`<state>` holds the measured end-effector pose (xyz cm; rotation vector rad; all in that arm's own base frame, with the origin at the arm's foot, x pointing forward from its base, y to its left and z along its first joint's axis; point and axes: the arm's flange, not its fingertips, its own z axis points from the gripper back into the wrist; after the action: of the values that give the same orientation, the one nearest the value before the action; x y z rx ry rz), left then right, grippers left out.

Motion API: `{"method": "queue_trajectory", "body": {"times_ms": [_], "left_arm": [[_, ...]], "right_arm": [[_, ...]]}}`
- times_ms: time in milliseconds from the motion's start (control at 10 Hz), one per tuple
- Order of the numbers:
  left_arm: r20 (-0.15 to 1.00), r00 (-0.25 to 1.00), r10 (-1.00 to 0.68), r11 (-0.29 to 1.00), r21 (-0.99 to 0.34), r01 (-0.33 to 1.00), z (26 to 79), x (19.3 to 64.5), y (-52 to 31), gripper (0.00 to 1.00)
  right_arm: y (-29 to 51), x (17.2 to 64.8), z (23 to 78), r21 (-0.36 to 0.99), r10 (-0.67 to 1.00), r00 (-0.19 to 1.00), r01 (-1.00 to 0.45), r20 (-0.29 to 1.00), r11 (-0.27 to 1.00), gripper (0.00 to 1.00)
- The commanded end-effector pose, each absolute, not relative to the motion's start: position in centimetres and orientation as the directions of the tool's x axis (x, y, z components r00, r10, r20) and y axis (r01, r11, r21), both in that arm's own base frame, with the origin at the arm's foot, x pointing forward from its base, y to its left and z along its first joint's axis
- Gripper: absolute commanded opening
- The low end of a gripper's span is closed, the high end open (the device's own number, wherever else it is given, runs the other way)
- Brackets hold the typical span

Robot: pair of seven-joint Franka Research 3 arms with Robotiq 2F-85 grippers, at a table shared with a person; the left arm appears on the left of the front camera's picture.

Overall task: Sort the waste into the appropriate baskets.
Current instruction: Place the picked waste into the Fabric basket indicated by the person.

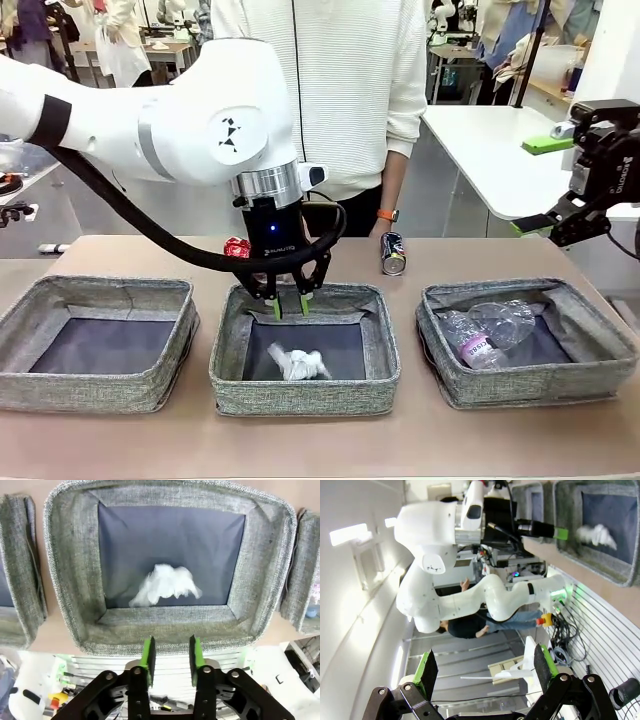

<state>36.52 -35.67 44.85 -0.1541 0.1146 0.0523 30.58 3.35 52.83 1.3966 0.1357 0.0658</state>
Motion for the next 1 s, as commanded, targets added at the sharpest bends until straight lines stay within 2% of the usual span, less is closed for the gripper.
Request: {"method": "queue_trajectory", "body": {"times_ms": [0, 100, 200, 300, 700, 900], "left_arm": [[-0.113, 0.993, 0.038, 0.985, -0.161, -0.056, 45.2, 36.3, -35.1, 1.0], [-0.117, 0.992, 0.037, 0.984, -0.167, -0.057, 45.3, 36.3, -35.0, 0.88], [-0.119, 0.992, 0.038, 0.983, -0.173, -0.059, 45.5, 36.4, -35.0, 0.98], [-0.119, 0.992, 0.04, 0.983, -0.176, -0.06, 45.6, 36.5, -35.0, 1.0], [-0.126, 0.992, 0.028, 0.966, -0.251, -0.059, 47.3, 37.1, -33.0, 1.0], [-0.108, 0.993, -0.042, 0.931, -0.364, 0.0, 52.2, 37.1, -26.2, 1.0]], "right_arm": [[3.5, 30.8, 53.1, 0.988, 0.131, 0.991, 0.011, -0.031, 0.151, 1.0], [3.5, 30.8, 53.1, 0.988, 0.131, 0.991, 0.011, -0.031, 0.151, 1.0], [3.5, 30.8, 53.1, 0.988, 0.131, 0.991, 0.011, -0.031, 0.151, 1.0], [3.5, 30.8, 53.1, 0.988, 0.131, 0.991, 0.011, -0.031, 0.151, 1.0], [3.5, 30.8, 53.1, 0.988, 0.131, 0.991, 0.011, -0.031, 0.151, 1.0], [3.5, 30.8, 53.1, 0.988, 0.131, 0.991, 0.011, -0.031, 0.151, 1.0]]}}
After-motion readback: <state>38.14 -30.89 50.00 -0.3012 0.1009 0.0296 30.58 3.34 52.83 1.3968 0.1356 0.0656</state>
